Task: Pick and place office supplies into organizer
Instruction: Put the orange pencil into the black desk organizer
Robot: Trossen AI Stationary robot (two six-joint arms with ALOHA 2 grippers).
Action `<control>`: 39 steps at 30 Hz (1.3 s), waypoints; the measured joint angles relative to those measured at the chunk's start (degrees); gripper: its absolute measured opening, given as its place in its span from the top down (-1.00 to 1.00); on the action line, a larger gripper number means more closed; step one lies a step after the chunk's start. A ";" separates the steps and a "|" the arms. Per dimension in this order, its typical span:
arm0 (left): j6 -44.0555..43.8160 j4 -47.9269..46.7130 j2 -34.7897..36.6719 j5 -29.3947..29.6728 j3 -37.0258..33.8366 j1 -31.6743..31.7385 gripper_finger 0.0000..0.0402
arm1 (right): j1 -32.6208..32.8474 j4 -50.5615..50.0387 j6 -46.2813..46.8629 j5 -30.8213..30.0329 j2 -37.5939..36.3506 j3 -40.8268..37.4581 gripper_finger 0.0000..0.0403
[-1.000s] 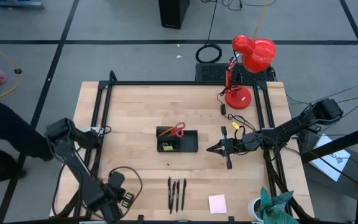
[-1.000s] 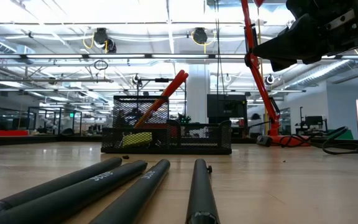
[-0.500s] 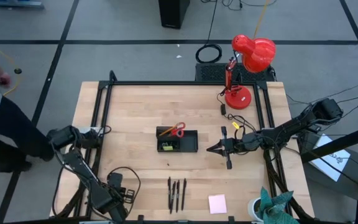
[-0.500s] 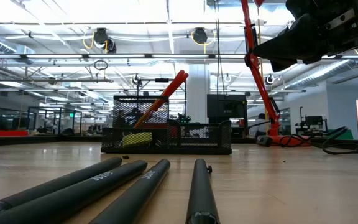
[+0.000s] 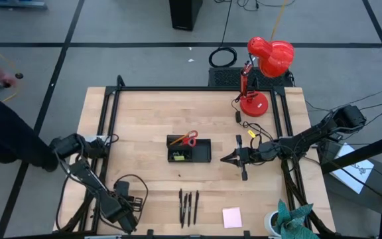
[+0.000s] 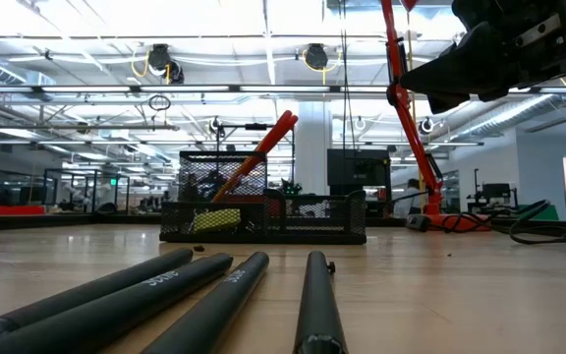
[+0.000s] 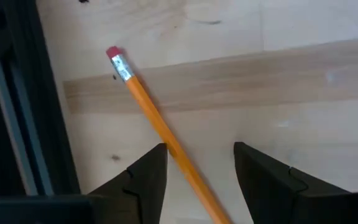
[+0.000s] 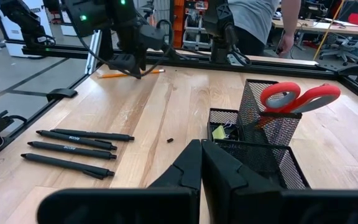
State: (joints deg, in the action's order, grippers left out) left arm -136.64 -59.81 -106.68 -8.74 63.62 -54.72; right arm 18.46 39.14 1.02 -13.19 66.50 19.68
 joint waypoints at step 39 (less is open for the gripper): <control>35.71 9.46 0.62 20.47 -6.14 -2.05 0.54 | 0.02 -0.45 0.47 -0.07 0.00 0.00 0.98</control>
State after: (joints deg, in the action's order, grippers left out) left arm -100.93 -50.35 -106.06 11.72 57.47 -56.77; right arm 18.48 38.70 1.49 -13.26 66.50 19.68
